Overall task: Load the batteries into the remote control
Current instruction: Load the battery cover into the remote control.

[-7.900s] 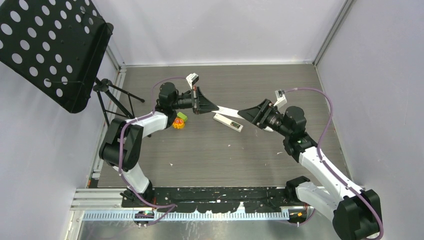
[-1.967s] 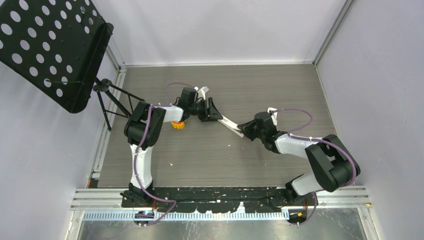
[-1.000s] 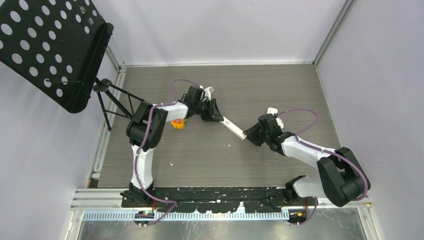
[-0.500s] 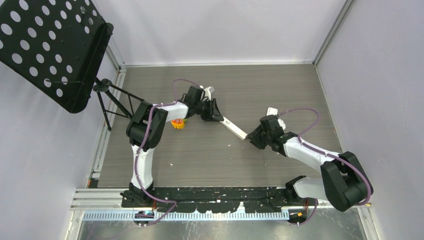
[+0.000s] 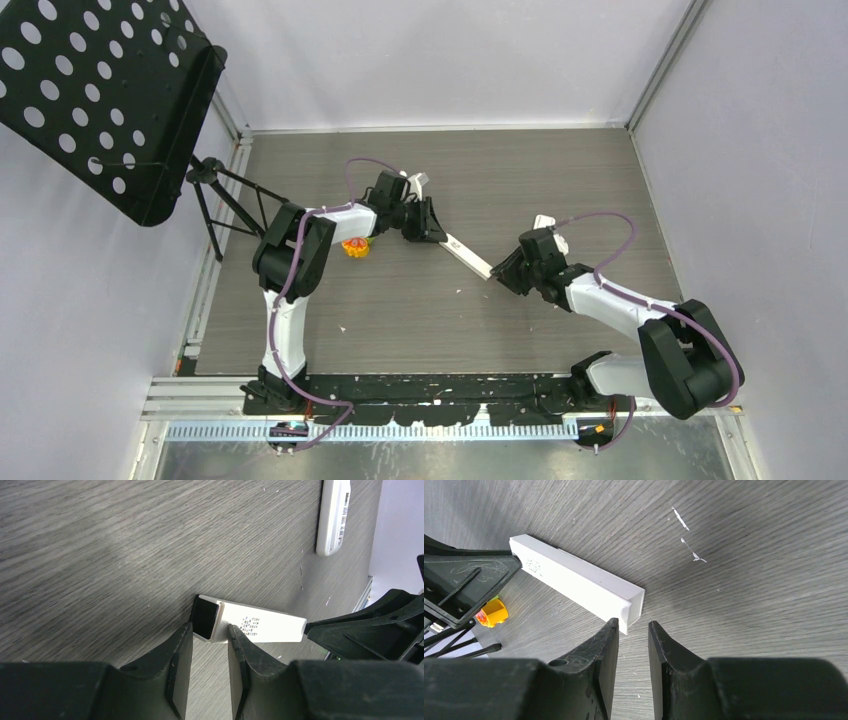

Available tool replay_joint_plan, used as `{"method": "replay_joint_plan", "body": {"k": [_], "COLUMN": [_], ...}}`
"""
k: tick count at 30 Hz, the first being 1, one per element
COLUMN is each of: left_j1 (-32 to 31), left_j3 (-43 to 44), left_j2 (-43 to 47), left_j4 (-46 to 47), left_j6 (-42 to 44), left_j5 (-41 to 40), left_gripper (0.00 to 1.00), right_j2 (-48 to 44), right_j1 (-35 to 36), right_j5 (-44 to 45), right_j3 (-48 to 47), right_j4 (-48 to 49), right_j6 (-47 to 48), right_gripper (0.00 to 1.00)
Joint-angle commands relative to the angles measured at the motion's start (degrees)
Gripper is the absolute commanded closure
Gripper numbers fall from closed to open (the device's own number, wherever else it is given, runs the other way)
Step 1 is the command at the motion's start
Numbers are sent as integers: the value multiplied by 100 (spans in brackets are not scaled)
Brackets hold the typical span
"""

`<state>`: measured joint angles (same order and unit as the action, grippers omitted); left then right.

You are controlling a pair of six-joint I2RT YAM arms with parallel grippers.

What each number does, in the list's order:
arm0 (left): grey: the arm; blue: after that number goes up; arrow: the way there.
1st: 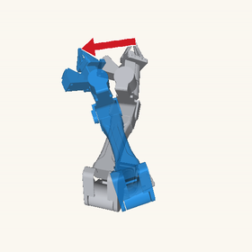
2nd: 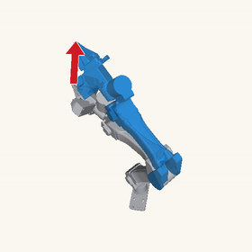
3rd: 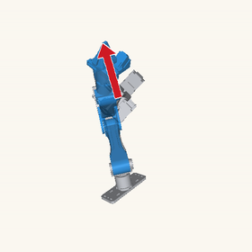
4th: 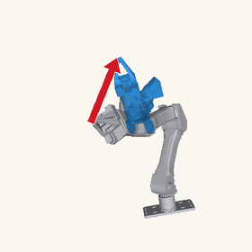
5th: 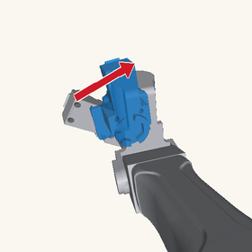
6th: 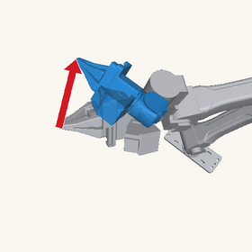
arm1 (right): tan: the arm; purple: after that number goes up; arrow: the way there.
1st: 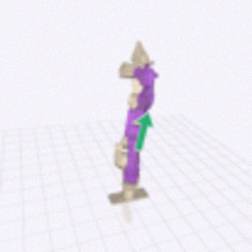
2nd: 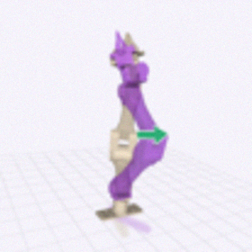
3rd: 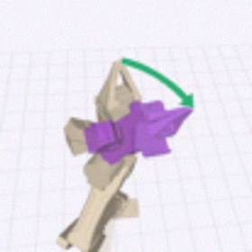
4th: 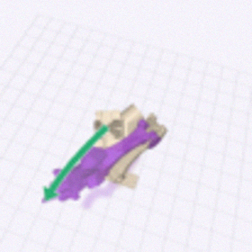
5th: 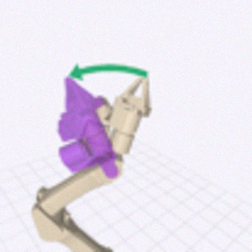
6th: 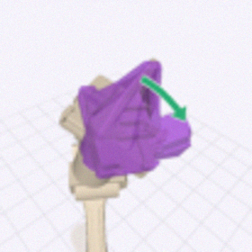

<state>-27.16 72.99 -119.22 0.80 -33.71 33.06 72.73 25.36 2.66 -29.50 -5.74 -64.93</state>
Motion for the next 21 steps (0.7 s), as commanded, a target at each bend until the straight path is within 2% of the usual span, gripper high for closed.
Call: {"method": "replay_joint_plan", "body": {"k": [1, 4, 21], "left_j1": [9, 9, 10], "left_j3": [-138, -118, -130], "left_j2": [-367, -389, -479], "left_j4": [-877, -897, -881], "left_j6": [453, 454, 419], "left_j5": [-854, -851, -665], "left_gripper": [70, 72, 81], "right_j2": [-110, 80, 741], "right_j1": [-16, -15, -15], "right_j5": [21, 9, -146], "right_j3": [-19, -50, -65], "right_j4": [378, 373, 453], "right_j6": [128, 129, 62], "right_gripper": [66, 68, 99]}}
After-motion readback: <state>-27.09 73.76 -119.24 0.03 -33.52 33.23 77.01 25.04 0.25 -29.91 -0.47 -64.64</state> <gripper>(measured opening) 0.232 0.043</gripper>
